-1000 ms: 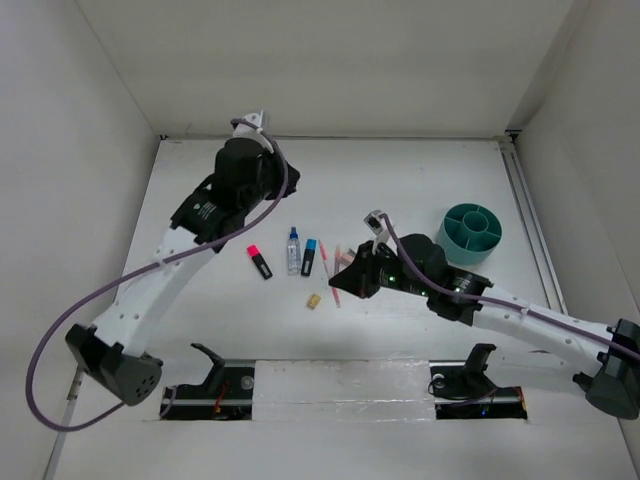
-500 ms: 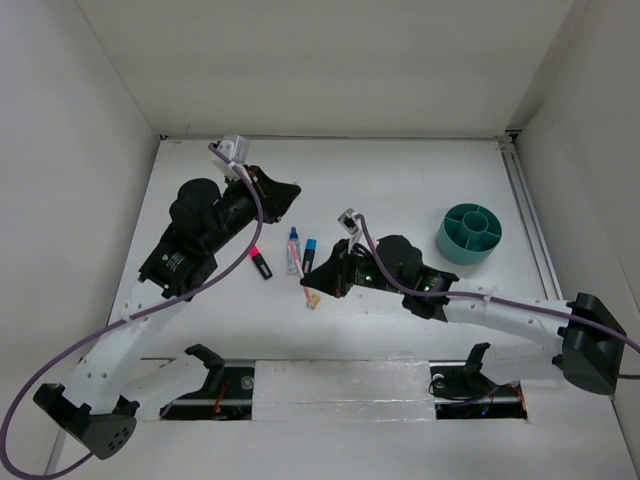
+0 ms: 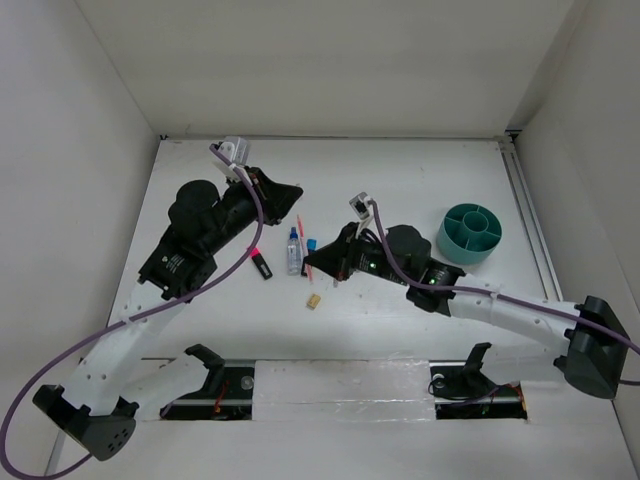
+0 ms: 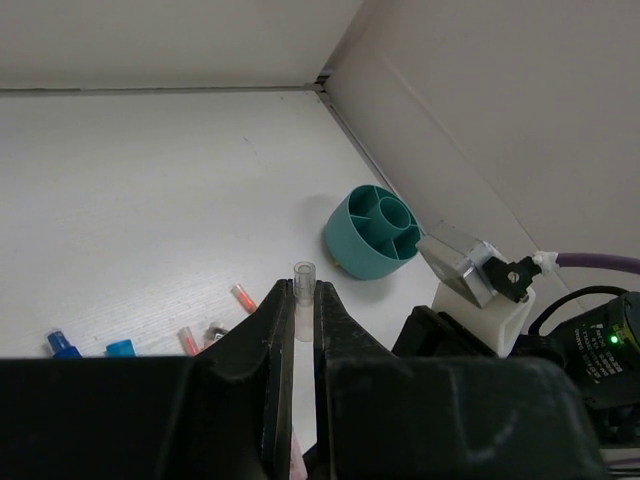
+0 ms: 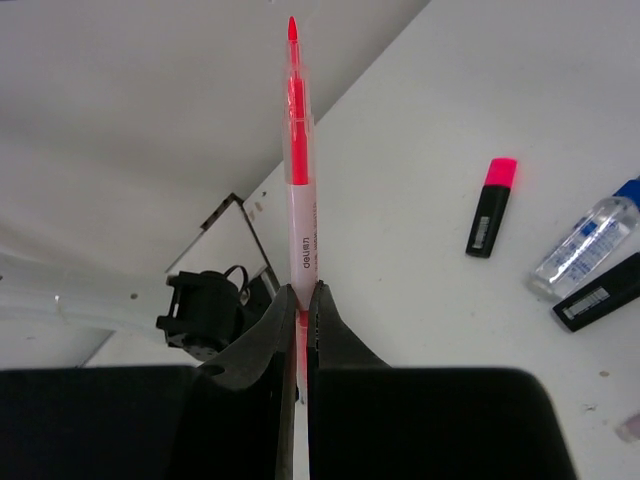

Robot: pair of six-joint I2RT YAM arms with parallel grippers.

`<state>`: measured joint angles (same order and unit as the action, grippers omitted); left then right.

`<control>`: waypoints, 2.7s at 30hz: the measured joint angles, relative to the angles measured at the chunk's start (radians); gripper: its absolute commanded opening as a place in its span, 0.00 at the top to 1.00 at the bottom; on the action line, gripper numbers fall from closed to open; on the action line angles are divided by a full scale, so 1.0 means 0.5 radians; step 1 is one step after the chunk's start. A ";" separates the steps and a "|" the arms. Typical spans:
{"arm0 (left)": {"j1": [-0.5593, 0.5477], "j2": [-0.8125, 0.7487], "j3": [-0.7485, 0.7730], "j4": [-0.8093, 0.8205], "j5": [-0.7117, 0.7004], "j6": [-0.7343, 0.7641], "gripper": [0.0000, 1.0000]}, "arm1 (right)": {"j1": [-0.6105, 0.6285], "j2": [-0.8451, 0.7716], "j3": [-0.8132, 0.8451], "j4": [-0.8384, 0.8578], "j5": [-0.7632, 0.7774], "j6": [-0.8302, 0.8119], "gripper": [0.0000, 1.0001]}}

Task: Sort the stationery into containers
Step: Close the pen cap on the pen.

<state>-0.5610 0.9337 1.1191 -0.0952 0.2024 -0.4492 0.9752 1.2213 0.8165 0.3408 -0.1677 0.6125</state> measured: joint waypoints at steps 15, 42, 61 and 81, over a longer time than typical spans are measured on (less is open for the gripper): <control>0.000 -0.023 -0.001 0.001 -0.016 0.002 1.00 | -0.024 -0.060 0.038 -0.011 0.004 -0.029 1.00; 0.000 0.004 -0.003 0.001 0.000 0.016 1.00 | -0.043 -0.063 0.074 -0.039 0.006 -0.043 1.00; 0.000 0.028 -0.027 -0.001 -0.001 0.017 1.00 | -0.065 -0.065 0.116 -0.039 0.005 -0.067 1.00; 0.000 -0.051 -0.051 0.002 -0.167 0.005 1.00 | -0.065 0.010 0.115 -0.037 -0.079 -0.057 1.00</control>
<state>-0.5610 0.9081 1.0935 -0.0940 0.1188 -0.4465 0.9428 1.2263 0.8742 0.3222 -0.2073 0.5838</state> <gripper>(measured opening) 0.033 0.055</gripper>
